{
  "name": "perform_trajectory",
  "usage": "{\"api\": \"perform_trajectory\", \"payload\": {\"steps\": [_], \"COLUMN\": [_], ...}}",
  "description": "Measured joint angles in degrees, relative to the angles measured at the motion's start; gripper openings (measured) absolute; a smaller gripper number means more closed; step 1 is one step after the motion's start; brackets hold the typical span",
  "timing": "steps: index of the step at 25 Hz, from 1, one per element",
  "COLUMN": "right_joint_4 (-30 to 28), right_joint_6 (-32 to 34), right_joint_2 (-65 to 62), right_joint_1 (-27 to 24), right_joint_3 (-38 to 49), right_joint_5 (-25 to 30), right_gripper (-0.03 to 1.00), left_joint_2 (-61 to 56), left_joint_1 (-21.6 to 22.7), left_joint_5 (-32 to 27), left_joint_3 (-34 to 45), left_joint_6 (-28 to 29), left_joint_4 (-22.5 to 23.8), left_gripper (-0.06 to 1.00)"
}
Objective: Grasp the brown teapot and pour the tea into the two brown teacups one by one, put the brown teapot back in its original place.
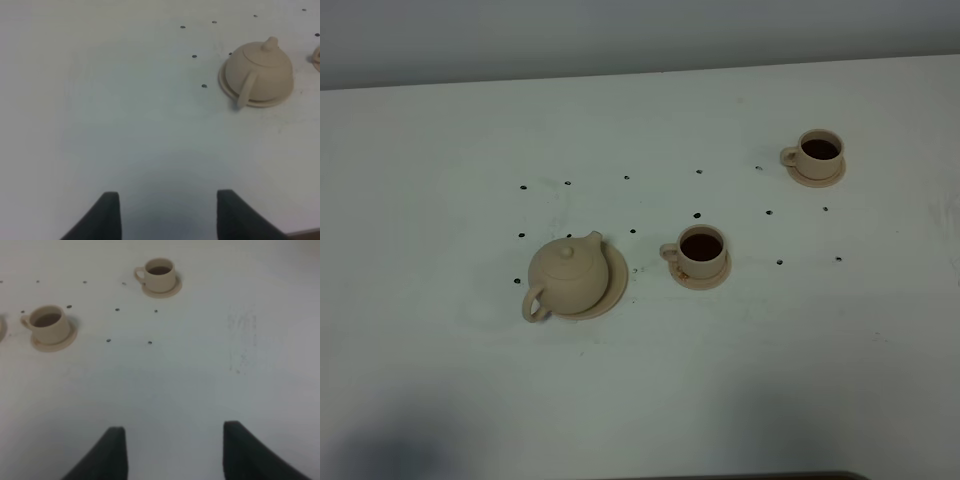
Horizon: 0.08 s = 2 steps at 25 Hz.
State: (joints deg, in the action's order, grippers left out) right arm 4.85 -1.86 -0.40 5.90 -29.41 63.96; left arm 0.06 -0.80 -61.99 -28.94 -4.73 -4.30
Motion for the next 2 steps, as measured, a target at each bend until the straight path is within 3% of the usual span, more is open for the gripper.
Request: {"api": "perform_trajectory", "payload": {"steps": [2], "right_joint_4": [0.00], "right_joint_6": [0.00], "right_joint_2": [0.00], "right_joint_1": [0.00], "right_joint_3": [0.00], "right_joint_5": [0.00], "right_gripper": [0.42], "left_joint_2": [0.00], "left_joint_1": [0.00], "left_joint_5": [0.00], "left_joint_3": [0.00], "left_joint_6": [0.00], "left_joint_4": [0.00], "left_gripper": [0.46]}}
